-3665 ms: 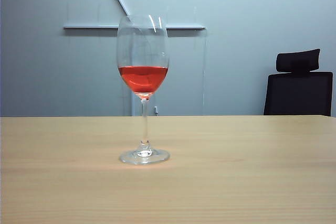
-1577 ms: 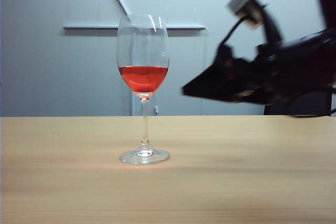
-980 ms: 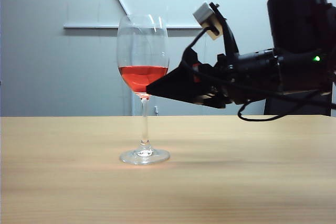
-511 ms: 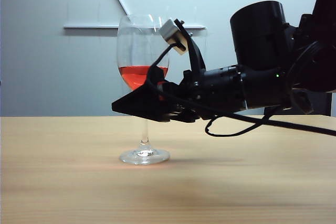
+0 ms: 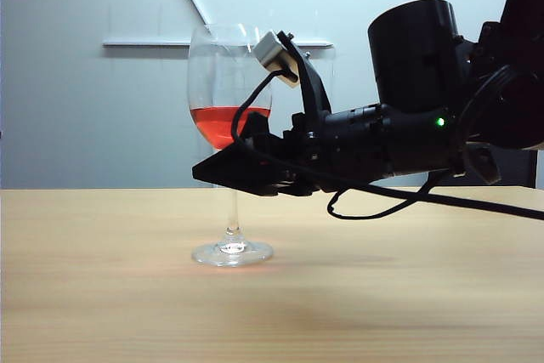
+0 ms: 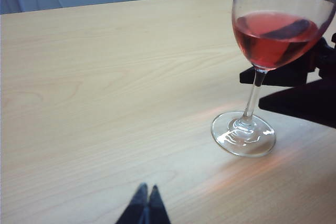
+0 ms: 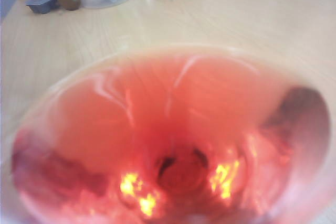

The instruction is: Gently pick up the goblet, rotate it counterclockwise for two full turns (viewing from above), and then place it back on the table.

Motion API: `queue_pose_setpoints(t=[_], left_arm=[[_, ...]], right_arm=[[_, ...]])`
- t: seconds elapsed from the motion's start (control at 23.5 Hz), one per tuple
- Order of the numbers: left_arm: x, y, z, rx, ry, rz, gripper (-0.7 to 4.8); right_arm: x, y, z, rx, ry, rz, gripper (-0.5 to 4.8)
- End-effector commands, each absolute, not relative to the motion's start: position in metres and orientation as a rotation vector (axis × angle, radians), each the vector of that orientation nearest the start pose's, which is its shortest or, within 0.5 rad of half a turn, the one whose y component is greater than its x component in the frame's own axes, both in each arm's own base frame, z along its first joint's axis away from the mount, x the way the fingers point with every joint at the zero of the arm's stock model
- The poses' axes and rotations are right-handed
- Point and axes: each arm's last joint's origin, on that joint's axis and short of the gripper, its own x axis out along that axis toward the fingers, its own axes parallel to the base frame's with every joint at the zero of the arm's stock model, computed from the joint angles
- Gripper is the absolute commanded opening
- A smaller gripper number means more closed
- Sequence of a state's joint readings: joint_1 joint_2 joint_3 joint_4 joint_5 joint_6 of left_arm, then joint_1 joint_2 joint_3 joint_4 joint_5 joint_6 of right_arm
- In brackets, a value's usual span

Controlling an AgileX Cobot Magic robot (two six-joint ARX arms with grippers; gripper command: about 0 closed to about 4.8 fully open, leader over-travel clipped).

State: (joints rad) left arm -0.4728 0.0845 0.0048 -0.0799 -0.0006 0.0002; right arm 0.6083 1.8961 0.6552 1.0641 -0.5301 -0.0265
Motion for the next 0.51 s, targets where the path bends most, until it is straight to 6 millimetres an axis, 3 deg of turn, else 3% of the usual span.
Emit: queue_pose_setpoints(t=[0.04,0.17,0.3,0.43,0.51], left_arm=[[0.0903,-0.0462,0.1527,0.035,0.147,-0.475,-0.05],[0.0903,-0.0462,0.1527,0.035,0.147,-0.475,-0.05],[0.0903,-0.0462,0.1527,0.035,0.147,-0.475,-0.05],[0.0903,-0.0462,0.1527,0.035,0.147,-0.475,-0.05],[0.0903,-0.0462,0.1527,0.035,0.147,-0.475,-0.05]], right_arm=[[0.2646,0.2028,0.1292,-0.022,0.146,1.138,2.32],[0.2647,0.2029,0.1298,-0.022,0.139,1.138,1.86],[0.2658,0.2028,0.133,0.005,0.119,1.108,1.72],[0.266,0.2027,0.1331,0.004,0.117,1.1,1.16],[0.266,0.2027,0.1331,0.004,0.117,1.1,1.11]])
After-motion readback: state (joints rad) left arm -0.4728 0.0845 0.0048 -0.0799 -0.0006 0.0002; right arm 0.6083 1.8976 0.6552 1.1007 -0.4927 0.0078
